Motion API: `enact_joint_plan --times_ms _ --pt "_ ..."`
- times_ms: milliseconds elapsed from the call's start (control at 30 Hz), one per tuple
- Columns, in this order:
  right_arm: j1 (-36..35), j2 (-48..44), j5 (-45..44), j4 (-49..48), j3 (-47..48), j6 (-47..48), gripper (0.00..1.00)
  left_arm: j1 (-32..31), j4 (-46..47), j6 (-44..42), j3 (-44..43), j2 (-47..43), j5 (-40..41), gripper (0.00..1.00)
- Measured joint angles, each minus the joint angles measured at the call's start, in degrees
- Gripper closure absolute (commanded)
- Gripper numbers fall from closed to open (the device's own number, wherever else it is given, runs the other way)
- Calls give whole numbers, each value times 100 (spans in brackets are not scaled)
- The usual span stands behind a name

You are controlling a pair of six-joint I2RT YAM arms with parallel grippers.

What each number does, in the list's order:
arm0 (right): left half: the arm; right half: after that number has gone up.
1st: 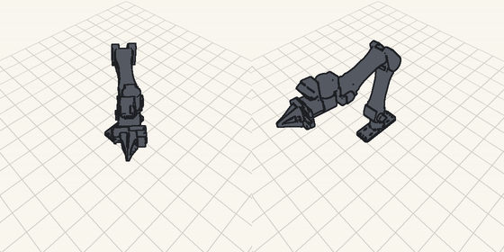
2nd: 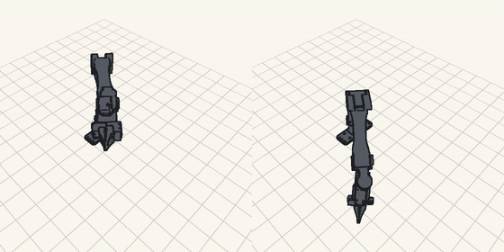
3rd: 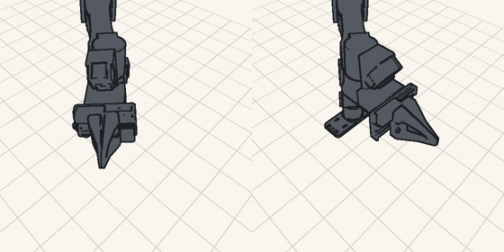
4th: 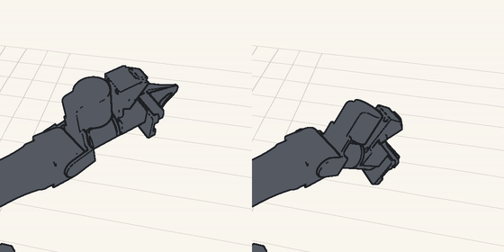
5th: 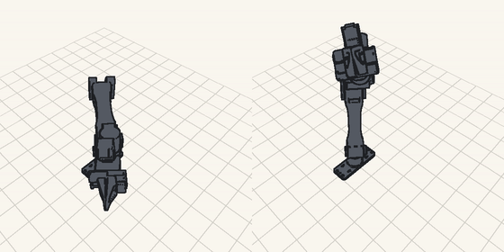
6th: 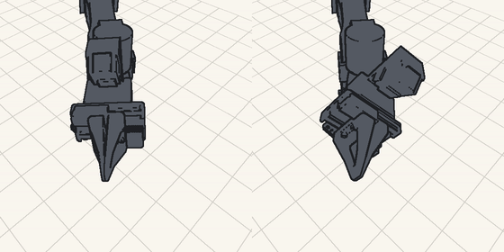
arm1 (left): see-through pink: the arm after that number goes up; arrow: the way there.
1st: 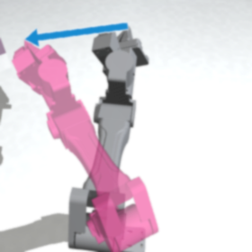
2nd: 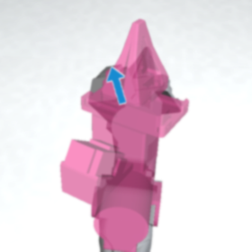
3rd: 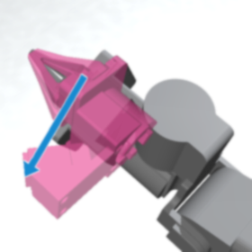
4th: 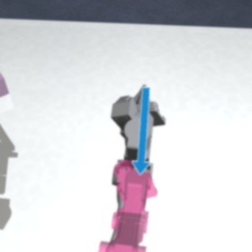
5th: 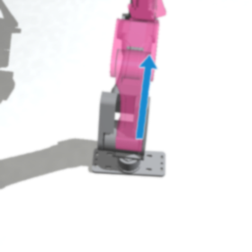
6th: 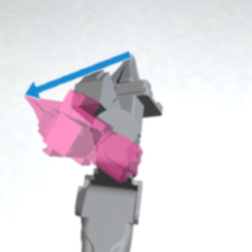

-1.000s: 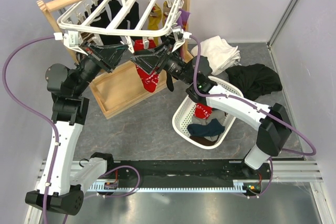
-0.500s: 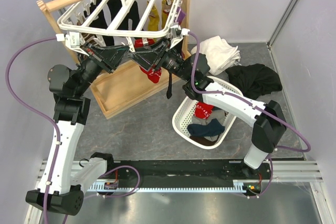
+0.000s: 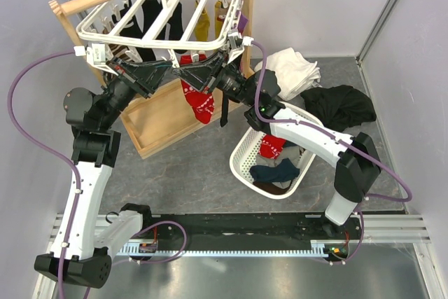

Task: Clip the socks to the hanger
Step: Open the clamp at the hanger.

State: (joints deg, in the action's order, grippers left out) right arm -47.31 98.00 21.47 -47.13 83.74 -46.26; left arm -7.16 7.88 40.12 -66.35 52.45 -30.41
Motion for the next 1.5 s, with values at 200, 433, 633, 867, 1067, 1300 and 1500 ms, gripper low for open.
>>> enact_joint_plan --times_ms 200,433,633,867,1067,1300,1500 --pt "44 13 138 -17 0 52 100 0 -39 2 11 -13 24 88" --pt "44 15 225 219 74 487 100 -13 -780 -9 -236 -66 297 55" --pt "42 11 109 625 173 1252 100 -70 -1722 -33 -573 -286 629 34" --pt "-164 -4 -260 1294 295 2433 100 -90 -2227 -31 -1010 -212 931 30" --pt "-326 -42 -713 1606 299 3309 100 -160 -2623 -33 -1250 57 1285 27" --pt "-466 -136 -1036 1753 299 3978 100 -520 -3036 -162 -1473 459 1827 28" --pt "-501 -190 -1106 1766 297 4214 100 -761 -3213 -352 -1589 640 2197 35"
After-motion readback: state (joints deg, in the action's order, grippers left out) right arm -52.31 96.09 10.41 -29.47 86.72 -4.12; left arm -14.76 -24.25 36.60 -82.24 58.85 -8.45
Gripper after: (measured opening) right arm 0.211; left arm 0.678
